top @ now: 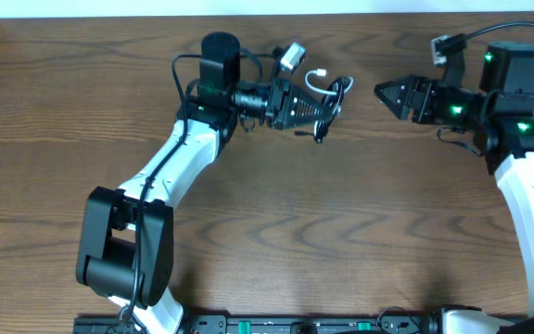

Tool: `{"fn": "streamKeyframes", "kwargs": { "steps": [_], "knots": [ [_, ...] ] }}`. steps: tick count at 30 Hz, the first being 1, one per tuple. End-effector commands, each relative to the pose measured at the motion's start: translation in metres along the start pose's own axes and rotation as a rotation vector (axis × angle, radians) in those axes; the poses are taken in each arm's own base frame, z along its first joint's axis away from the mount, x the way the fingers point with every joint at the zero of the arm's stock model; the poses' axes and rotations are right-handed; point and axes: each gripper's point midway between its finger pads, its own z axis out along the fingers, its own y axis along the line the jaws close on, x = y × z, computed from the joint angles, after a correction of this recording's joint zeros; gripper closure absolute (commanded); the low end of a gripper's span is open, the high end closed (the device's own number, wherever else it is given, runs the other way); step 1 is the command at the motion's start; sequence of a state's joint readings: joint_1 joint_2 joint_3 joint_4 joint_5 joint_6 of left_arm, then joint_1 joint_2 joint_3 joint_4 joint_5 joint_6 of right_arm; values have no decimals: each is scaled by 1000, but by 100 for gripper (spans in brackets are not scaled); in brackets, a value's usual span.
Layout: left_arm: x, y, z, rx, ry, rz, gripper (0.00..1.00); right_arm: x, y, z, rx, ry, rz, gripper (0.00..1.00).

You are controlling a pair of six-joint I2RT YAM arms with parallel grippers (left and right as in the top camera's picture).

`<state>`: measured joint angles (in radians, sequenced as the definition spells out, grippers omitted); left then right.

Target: Untangle cables

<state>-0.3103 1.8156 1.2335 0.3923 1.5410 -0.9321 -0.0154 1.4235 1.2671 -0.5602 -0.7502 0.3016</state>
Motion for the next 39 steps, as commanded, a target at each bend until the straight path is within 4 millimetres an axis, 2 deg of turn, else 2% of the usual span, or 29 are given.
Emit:
{"fn": "streamKeyframes", "kwargs": {
  "steps": [1,5,11,14,16,18,23,29,32,35,36,39],
  "knots": [
    [14,5,7,23,41,132,93,0,23,-2,-85,9,-58,38],
    [18,7,21,17,51,171,93,12,30,14,-79,52,-49,41],
    [10,15,23,-24,4,181,93,24,33,32,-47,92,-33,47],
    [1,29,23,-84,-53,141,93,27,33,34,-38,100,-34,64],
    [-4,43,25,-147,-100,88,93,29,28,36,-6,107,-28,68],
    [-4,49,29,-169,-108,70,92,31,22,38,32,110,-15,70],
    [4,47,44,-161,-70,124,93,35,17,42,56,124,-9,70],
    [5,47,47,-164,-65,156,93,49,-7,56,156,176,21,71],
    [5,48,47,-164,-64,167,92,56,-13,66,158,204,34,77],
    [4,50,47,-178,-74,164,93,61,-20,74,166,226,46,96],
    [2,54,46,-196,-86,152,93,62,-23,75,174,232,50,99],
    [0,67,41,-255,-119,101,93,61,-30,74,217,222,47,99]
  ]
}}
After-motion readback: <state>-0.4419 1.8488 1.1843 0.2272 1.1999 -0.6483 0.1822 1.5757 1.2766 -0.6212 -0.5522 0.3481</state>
